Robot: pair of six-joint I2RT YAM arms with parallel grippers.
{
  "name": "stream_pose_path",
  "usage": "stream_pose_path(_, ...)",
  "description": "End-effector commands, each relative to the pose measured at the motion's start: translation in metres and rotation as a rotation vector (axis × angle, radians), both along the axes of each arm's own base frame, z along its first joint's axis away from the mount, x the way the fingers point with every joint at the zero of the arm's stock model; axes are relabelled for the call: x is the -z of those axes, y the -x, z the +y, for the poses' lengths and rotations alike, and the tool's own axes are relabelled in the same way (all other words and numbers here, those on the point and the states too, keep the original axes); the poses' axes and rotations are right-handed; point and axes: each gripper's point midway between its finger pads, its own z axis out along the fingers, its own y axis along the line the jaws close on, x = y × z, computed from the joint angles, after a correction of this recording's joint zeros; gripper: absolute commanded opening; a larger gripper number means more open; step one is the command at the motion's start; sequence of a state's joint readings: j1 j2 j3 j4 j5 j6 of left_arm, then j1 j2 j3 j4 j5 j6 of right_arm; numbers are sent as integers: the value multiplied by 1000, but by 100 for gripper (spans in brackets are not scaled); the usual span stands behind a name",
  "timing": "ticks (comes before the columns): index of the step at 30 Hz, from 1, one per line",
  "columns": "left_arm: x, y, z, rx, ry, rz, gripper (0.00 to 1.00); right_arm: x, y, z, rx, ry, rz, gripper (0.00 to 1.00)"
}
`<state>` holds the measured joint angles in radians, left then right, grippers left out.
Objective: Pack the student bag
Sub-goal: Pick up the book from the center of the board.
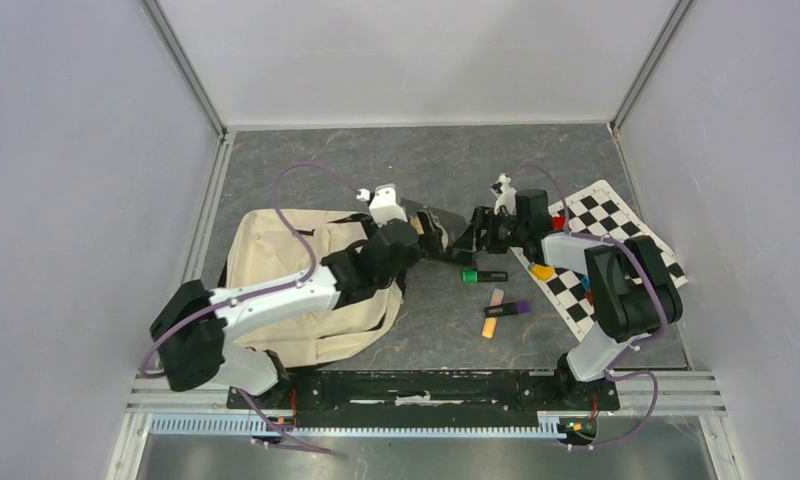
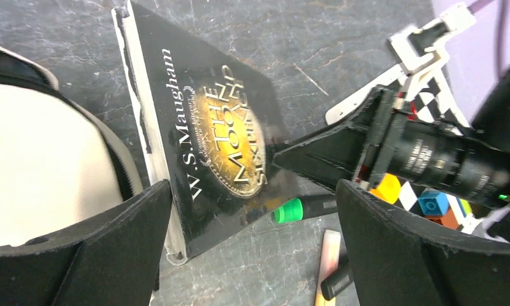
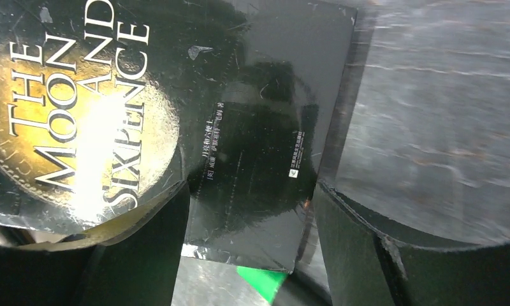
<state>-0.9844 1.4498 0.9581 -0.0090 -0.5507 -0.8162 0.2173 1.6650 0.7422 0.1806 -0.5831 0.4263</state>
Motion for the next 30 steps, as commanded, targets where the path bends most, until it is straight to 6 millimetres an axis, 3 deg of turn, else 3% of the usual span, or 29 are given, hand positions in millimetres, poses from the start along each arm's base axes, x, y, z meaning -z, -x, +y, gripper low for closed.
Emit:
stream_pose_path(1, -83, 31, -31, 107, 325, -109, 100, -18, 35, 68, -220, -117, 6, 75)
stream_pose_path(8, -77, 54, 7, 53, 324, -85, 100, -17, 51, 107, -304, -130, 14, 74)
stream_pose_path(16, -29, 68, 81, -127, 243, -19, 100, -2, 62, 123, -334, -100, 37, 74)
stream_pose_path(25, 4, 78, 115, -217, 135, 67, 100, 12, 72, 128, -347, -70, 60, 74)
stream_pose_path(30, 36, 77, 129, -271, 93, 145, 100, 15, 73, 129, -347, -63, 62, 74)
